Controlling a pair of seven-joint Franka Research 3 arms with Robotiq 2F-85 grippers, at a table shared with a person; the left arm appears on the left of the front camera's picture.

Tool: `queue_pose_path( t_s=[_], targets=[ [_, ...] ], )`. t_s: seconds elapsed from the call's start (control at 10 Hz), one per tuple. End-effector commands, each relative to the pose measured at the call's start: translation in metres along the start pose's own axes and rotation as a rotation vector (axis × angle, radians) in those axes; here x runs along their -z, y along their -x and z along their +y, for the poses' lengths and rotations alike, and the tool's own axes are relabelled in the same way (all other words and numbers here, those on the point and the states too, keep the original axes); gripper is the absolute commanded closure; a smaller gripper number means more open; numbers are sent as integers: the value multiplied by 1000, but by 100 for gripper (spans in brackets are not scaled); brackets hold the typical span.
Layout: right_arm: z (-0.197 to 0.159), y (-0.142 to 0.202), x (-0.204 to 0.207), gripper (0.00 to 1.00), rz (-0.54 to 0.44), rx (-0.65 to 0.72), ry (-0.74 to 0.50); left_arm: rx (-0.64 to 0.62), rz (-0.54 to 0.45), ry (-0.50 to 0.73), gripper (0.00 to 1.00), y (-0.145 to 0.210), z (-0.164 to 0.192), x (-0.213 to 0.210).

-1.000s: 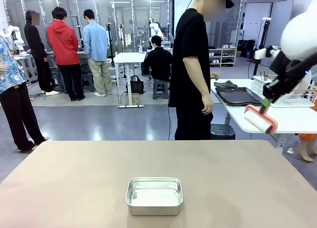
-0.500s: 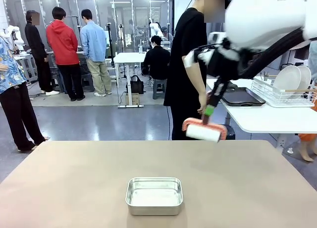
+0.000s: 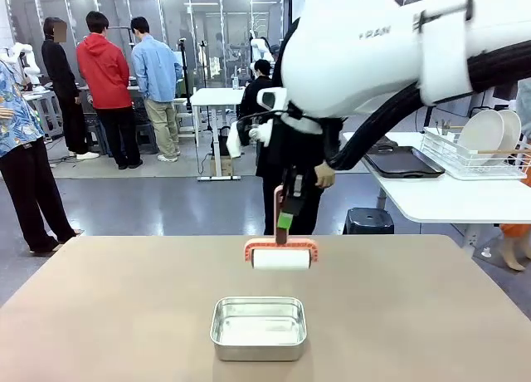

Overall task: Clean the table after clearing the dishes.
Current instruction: Place the Lint Roller back on top of the Airtight Container.

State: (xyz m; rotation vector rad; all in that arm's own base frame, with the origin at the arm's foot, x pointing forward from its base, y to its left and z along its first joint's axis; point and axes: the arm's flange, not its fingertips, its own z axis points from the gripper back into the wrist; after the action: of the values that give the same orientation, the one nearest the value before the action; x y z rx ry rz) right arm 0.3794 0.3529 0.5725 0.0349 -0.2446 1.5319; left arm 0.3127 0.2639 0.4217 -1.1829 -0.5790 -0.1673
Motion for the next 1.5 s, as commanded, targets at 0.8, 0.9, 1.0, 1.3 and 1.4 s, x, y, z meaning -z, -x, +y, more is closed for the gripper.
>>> queue_pose_path(
  t_s=[0.8, 0.9, 1.0, 1.3, 1.4],
  targets=[
    [-11, -19, 102, 77, -37, -31, -68, 9, -12, -9, 0, 3, -4, 0],
    [-13, -16, 111, 77, -37, -32, -53, 9, -12, -9, 0, 3, -4, 0],
    [-15, -12, 120, 77, -18, -2, -45, 9, -12, -9, 0, 3, -4, 0],
    [-18, -16, 116, 77, -7, -15, -67, 9, -12, -9, 0, 3, -4, 0],
    [-18, -16, 116, 77, -7, -15, -67, 9, -12, -9, 0, 3, -4, 0]
  ],
)
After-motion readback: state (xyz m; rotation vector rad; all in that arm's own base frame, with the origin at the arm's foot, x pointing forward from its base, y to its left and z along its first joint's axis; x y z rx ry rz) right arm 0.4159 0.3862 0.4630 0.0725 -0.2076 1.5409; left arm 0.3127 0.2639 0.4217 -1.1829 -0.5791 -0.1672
